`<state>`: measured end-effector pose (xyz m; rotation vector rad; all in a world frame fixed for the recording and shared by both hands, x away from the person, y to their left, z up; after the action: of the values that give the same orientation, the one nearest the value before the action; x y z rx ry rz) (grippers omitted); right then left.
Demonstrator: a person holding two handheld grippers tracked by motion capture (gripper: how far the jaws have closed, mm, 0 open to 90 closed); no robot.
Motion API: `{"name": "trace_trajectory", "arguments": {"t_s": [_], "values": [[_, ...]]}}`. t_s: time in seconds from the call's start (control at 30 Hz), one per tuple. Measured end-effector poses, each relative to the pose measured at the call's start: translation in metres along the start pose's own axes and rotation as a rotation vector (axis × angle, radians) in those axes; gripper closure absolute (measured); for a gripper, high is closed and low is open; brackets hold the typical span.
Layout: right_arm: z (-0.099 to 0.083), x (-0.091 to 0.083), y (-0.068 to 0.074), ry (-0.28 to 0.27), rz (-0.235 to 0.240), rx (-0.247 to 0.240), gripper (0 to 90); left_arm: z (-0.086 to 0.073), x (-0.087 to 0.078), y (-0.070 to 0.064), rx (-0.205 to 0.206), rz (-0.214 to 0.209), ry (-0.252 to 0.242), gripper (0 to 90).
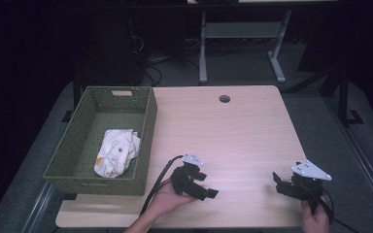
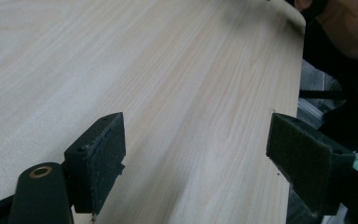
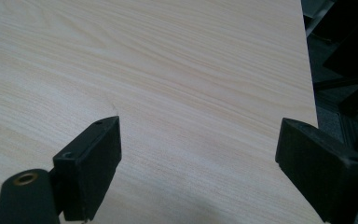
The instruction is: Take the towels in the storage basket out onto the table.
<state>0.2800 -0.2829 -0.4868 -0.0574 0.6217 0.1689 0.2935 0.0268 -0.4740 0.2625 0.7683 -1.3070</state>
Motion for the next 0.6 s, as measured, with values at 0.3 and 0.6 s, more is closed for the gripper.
{"name": "trace_trajectory", "arguments": {"t_s": [0.3, 0.6], "values": [[-0.001, 0.000, -0.002, -0.002, -0.009, 0.005, 13.9, 0.017, -0.014, 0.000, 0.039, -0.006, 0.015, 19.3], [-0.001, 0.002, -0.002, -0.001, -0.018, 0.008, 13.9, 0.043, -0.043, 0.007, 0.067, -0.020, 0.021, 19.3]]}}
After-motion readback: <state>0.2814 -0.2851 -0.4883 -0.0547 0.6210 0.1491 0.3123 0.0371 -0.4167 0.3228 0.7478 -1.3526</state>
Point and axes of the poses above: each handheld gripper's, and its own axes: x roughly forward along the jaws, z roughly out of its top, y roughly to its left, the point moved 5 cm from there along x, roughly forward along the jaws, and after that the axes turned 12 degrees about x, right-handed, at the moved point
